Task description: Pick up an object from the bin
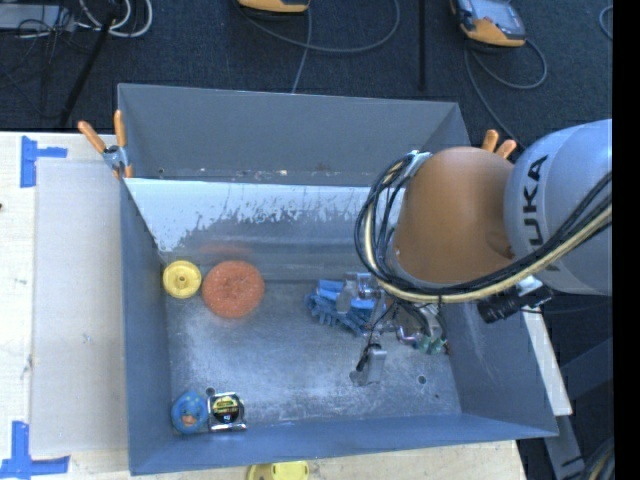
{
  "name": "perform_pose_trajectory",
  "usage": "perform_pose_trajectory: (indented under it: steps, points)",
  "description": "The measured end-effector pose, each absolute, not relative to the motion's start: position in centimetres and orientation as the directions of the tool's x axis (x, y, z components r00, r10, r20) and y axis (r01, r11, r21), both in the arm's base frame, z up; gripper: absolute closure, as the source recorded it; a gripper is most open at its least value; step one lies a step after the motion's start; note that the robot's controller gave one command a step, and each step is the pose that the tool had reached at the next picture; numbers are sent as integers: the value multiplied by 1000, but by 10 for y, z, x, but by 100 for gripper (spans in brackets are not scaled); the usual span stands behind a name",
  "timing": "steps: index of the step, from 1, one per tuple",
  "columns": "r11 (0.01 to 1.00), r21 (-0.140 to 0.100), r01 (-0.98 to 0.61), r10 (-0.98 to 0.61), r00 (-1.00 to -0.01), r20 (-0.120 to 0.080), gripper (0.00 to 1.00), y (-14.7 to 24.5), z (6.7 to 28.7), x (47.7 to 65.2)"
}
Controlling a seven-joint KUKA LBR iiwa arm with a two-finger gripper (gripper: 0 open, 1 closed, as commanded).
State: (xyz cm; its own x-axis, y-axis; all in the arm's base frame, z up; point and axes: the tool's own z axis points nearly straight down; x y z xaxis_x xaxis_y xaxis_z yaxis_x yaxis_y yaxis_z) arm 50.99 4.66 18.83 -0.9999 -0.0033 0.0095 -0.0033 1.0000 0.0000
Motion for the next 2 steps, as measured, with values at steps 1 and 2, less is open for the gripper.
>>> perform_pose_trajectory:
  steps: [1, 2]
  points:
    - [1000, 0, -2, -2, -1000, 2, 0, 46, 193, 512]
    - [999, 1, 44, 44, -999, -4, 0, 43, 177, 526]
